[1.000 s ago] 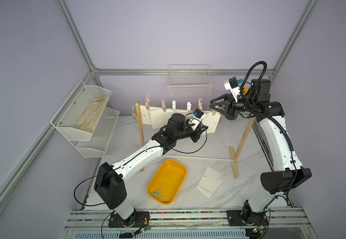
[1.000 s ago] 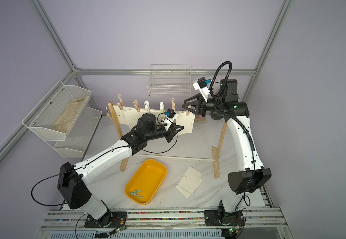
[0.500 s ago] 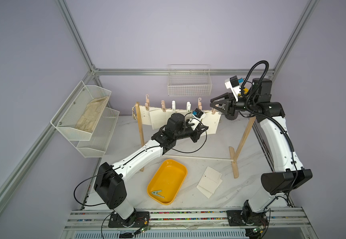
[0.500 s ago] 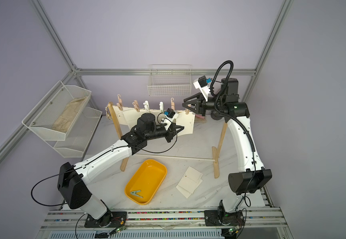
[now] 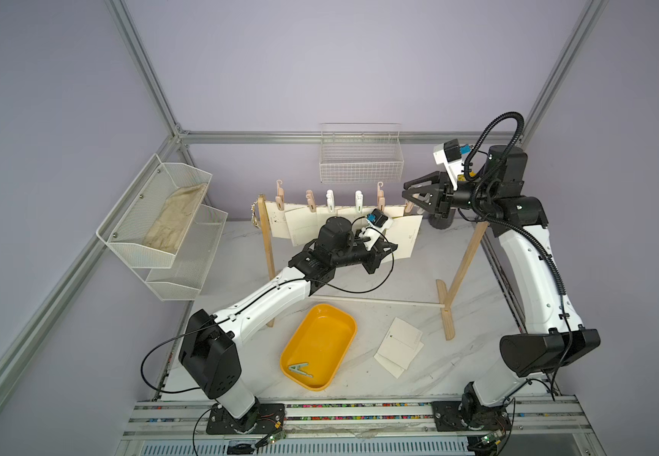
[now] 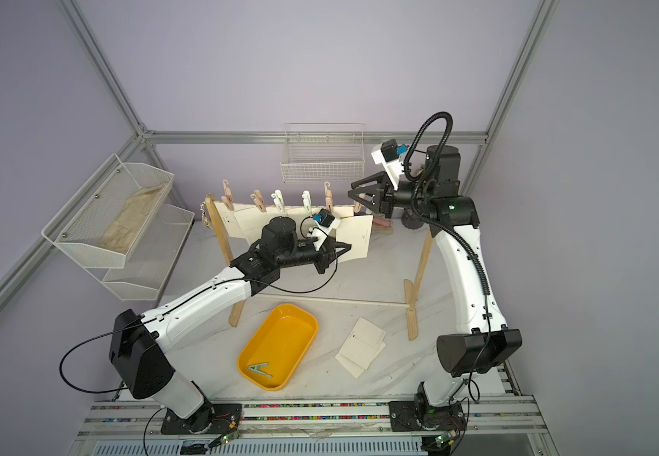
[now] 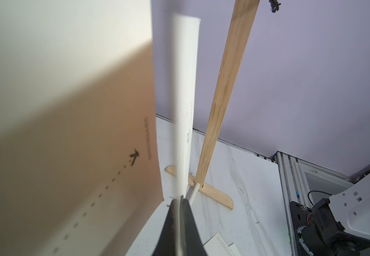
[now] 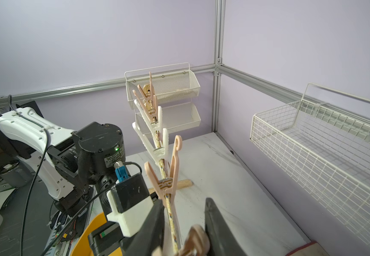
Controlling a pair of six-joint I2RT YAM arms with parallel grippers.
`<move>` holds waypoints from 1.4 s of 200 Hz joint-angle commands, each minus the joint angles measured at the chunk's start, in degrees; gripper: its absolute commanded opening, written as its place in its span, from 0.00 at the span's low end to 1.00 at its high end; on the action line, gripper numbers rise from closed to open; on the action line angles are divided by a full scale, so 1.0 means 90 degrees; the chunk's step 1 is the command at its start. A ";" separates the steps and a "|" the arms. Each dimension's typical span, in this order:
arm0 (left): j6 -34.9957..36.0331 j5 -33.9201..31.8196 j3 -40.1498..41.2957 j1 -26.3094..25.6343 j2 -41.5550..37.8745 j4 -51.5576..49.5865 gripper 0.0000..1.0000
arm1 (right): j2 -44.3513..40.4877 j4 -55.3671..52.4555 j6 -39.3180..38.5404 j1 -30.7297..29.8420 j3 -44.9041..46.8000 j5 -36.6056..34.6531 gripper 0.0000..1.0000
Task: Remove the postcards from the strings
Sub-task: Remove the clamp from the clothesline.
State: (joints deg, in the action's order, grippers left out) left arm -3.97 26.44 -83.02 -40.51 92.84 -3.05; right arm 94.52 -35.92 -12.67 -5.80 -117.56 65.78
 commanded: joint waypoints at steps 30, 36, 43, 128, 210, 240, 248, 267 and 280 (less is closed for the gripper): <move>-0.0116 0.0168 0.0304 0.0020 -0.0343 0.0075 0.00 | -0.0534 0.1237 0.0427 -0.0029 0.0583 -0.0424 0.29; -0.0109 0.0182 0.0326 0.0019 -0.0354 0.0082 0.00 | -0.0581 0.1329 0.0457 -0.0027 0.0642 -0.0478 0.29; -0.0121 0.0203 0.0346 0.0019 -0.0360 0.0099 0.00 | -0.0621 0.1394 0.0470 -0.0024 0.0700 -0.0527 0.29; -0.0235 0.0373 0.0647 0.0024 -0.0509 0.0346 0.00 | -0.1004 0.2040 0.0723 -0.0029 0.1096 -0.1024 0.27; -0.0301 0.0324 0.0914 0.0019 -0.0687 0.0488 0.00 | -0.1386 0.2681 0.0874 -0.0026 0.1534 -0.1766 0.21; -0.0321 0.0349 0.0933 0.0019 -0.0696 0.0518 0.00 | -0.1647 0.3183 0.1003 -0.0028 0.1908 -0.2077 0.19; -0.0320 0.0359 0.0943 0.0014 -0.0696 0.0518 0.00 | -0.1691 0.3228 0.1016 -0.0028 0.1947 -0.2138 0.19; -0.0325 0.0373 0.0963 0.0018 -0.0706 0.0539 0.00 | -0.1728 0.3301 0.1060 -0.0026 0.1964 -0.2214 0.19; -0.0329 0.0373 0.0982 0.0019 -0.0714 0.0551 0.00 | -0.1743 0.3417 0.1119 -0.0023 0.2016 -0.2283 0.19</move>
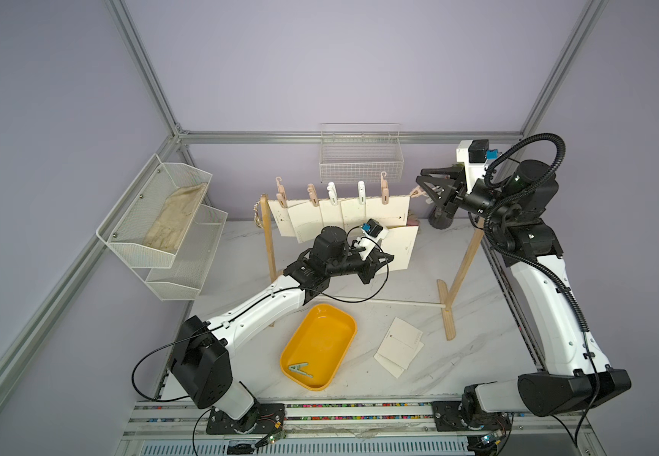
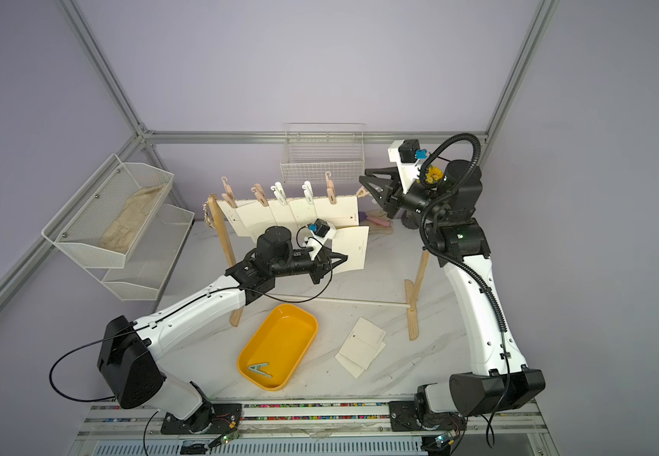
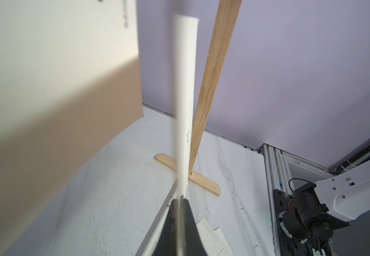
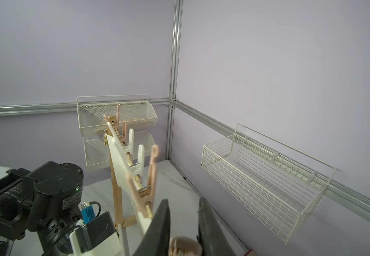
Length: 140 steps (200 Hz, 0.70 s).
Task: Remove the postcards from the strings
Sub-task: Remove the clamp from the clothesline, then place the postcard at the center of the board.
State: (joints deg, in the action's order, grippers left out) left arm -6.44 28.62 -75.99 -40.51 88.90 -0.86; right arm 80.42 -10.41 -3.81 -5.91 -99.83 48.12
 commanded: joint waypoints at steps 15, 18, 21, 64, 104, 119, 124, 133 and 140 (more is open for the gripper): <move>-0.0040 0.0122 0.0237 0.0019 -0.0297 0.0335 0.00 | -0.0177 0.0814 0.0262 -0.0016 0.0164 -0.0395 0.19; -0.0051 0.0122 0.0244 0.0019 -0.0298 0.0337 0.00 | -0.0180 0.0852 0.0284 -0.0017 0.0182 -0.0389 0.19; -0.0052 0.0121 0.0249 0.0019 -0.0305 0.0336 0.00 | -0.0179 0.0886 0.0296 -0.0010 0.0194 -0.0379 0.19; -0.0043 0.0112 0.0334 0.0017 -0.0385 0.0369 0.00 | -0.0177 0.0940 0.0389 -0.0012 0.0213 -0.0395 0.20; -0.0022 0.0158 0.0393 0.0019 -0.0463 0.0371 0.00 | -0.0442 0.1050 0.0559 -0.0014 0.0150 -0.0394 0.21; 0.0060 0.0270 0.0434 0.0019 -0.0536 0.0362 0.00 | -0.0521 0.1052 0.0664 -0.0017 0.0108 -0.0285 0.23; 0.0117 0.0339 0.0444 0.0019 -0.0558 0.0327 0.00 | -0.0551 0.1046 0.0698 -0.0013 0.0098 -0.0264 0.23; 0.0216 0.0492 0.0461 0.0019 -0.0627 0.0257 0.00 | -0.0610 0.1031 0.0761 -0.0014 0.0072 -0.0232 0.23; 0.0282 0.0613 0.0482 0.0019 -0.0684 0.0197 0.00 | -0.0677 0.1021 0.0807 -0.0012 0.0070 -0.0222 0.23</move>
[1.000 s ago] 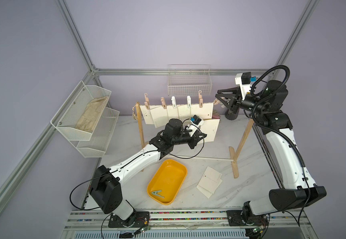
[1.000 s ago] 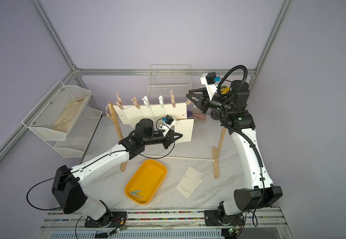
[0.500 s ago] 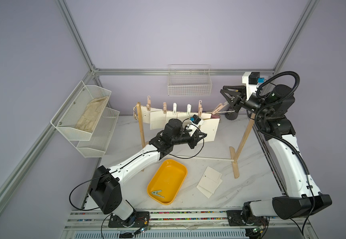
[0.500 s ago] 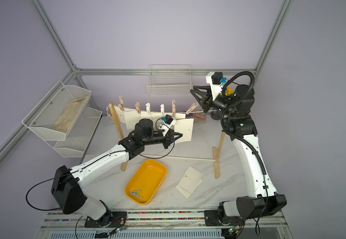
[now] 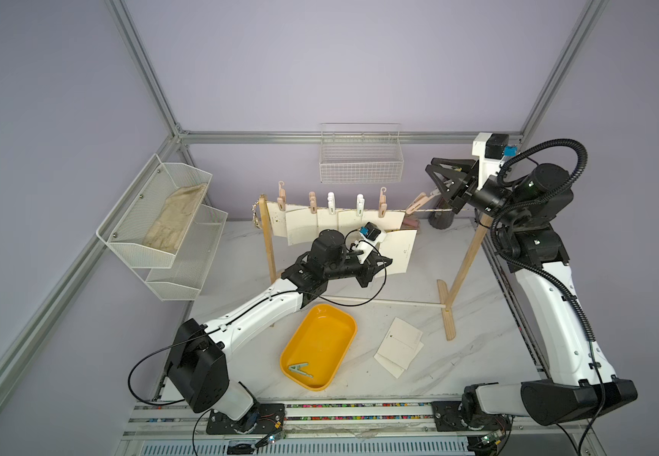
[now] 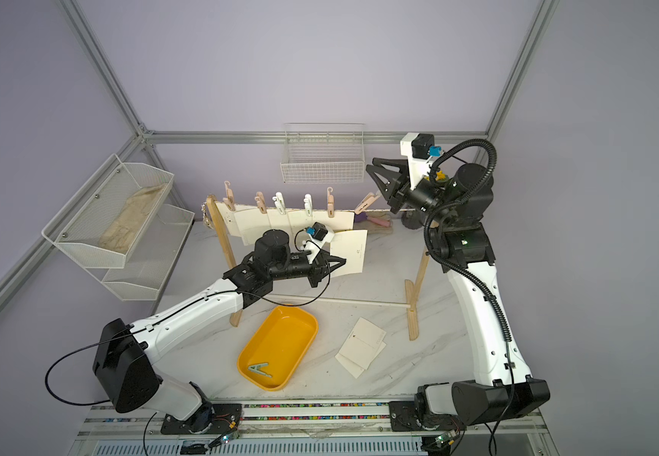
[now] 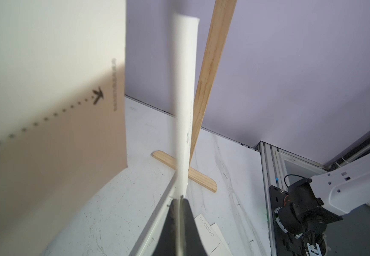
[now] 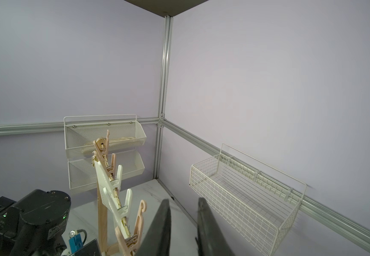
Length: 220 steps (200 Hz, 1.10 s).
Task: Remove the postcards from the strings
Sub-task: Place the postcard at the center of the board.
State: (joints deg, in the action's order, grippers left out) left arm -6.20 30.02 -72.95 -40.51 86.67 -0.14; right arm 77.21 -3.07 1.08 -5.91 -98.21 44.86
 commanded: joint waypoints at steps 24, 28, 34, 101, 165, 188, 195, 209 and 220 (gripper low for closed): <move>0.0483 0.0903 0.0152 -0.0009 -0.0562 -0.0277 0.00 | -0.0607 0.0177 0.0481 -0.0017 -0.0078 0.0268 0.23; 0.0553 0.0960 0.0131 -0.0026 -0.0574 -0.0399 0.00 | -0.0676 0.0180 0.0524 -0.0017 -0.0047 0.0307 0.23; 0.0660 0.1015 0.0100 -0.0069 -0.0569 -0.0583 0.00 | -0.0785 0.0202 0.0593 -0.0017 0.0006 0.0374 0.23; 0.1912 0.0423 0.0116 -0.0992 -0.0405 -0.2456 0.00 | -0.1948 0.0557 0.1687 -0.0012 0.0679 0.1265 0.25; 0.2374 -0.0269 0.0132 -0.1887 0.0585 -0.2975 0.00 | -0.2931 0.0736 0.2480 -0.0016 0.1943 0.1248 0.25; 0.2423 -0.0067 -0.0172 -0.1993 0.1236 -0.3419 0.00 | -0.3260 0.0623 0.2492 -0.0016 0.2283 0.1139 0.25; 0.2424 0.0005 -0.0285 -0.2016 0.1435 -0.3559 0.00 | -0.3321 0.0563 0.2480 -0.0015 0.2341 0.1123 0.25; 0.2412 0.0060 -0.0498 -0.2061 0.1759 -0.3802 0.00 | -0.3417 0.0382 0.2407 -0.0014 0.2399 0.1075 0.25; 0.2408 0.0111 -0.0598 -0.2100 0.1954 -0.3886 0.00 | -0.3480 0.0253 0.2327 -0.0017 0.2421 0.1043 0.25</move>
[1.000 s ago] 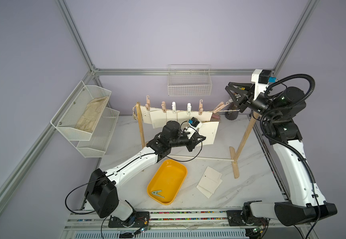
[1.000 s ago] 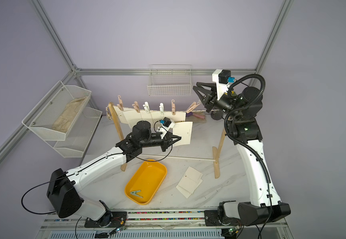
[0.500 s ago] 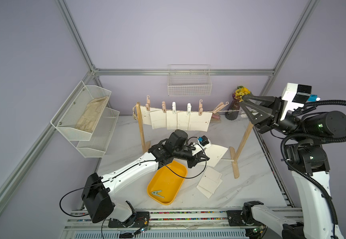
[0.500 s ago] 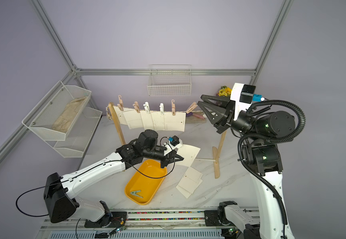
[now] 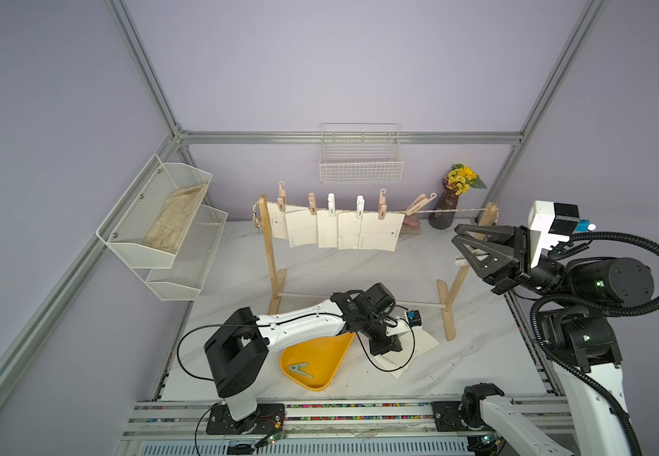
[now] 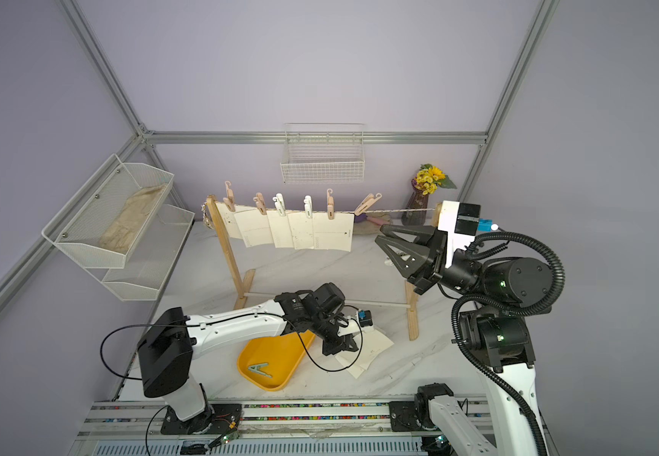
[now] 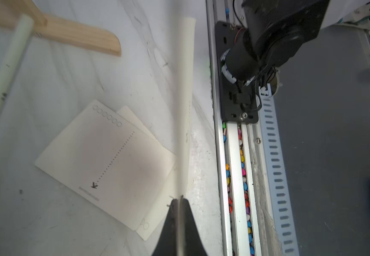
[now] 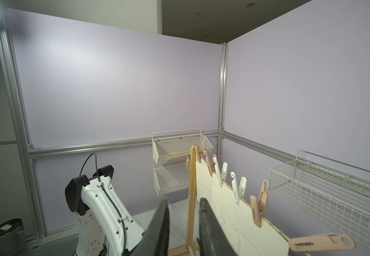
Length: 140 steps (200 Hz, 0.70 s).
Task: Remove the postcards from the strings
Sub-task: Place the postcard at the center of the board.
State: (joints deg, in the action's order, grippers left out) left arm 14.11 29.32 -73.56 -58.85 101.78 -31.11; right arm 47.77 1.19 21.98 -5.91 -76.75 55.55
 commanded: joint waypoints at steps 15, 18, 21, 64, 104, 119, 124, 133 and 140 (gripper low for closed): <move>0.0138 0.0219 -0.0655 -0.0072 0.0499 -0.0504 0.00 | -0.0272 -0.0313 -0.0045 -0.0016 0.0075 -0.0152 0.25; 0.0134 0.0219 -0.0683 -0.0060 0.0531 -0.0537 0.00 | -0.0278 -0.0317 -0.0056 -0.0017 0.0085 -0.0156 0.24; 0.0138 0.0219 -0.0716 -0.0061 0.0580 -0.0558 0.00 | -0.0278 -0.0318 -0.0053 -0.0016 0.0097 -0.0149 0.24; 0.0379 -0.0049 -0.1329 -0.0060 0.1054 -0.1152 0.00 | -0.0259 -0.0328 -0.0149 -0.0011 0.0268 -0.0135 0.24; 0.0771 -0.0503 -0.1853 -0.0048 0.1368 -0.1646 0.11 | -0.0181 -0.0311 -0.0249 -0.0014 0.0325 -0.0133 0.24; 0.0844 -0.0778 -0.1917 -0.0063 0.1398 -0.1648 0.17 | -0.0171 -0.0353 -0.0291 -0.0014 0.0344 -0.0131 0.24; 0.0869 -0.0859 -0.1936 -0.0056 0.1410 -0.1646 0.18 | -0.0161 -0.0357 -0.0302 -0.0014 0.0344 -0.0137 0.24; 0.0891 -0.0996 -0.1977 -0.0047 0.1430 -0.1650 0.24 | -0.0152 -0.0375 -0.0321 -0.0015 0.0353 -0.0136 0.25; 0.0904 -0.1085 -0.2009 -0.0043 0.1440 -0.1644 0.28 | -0.0151 -0.0376 -0.0330 -0.0012 0.0356 -0.0131 0.24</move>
State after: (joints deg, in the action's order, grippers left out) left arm 19.97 23.57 -88.01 -59.07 114.32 -44.58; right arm 46.46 -1.61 20.12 -5.91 -73.80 54.87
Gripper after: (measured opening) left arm 0.230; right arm 0.248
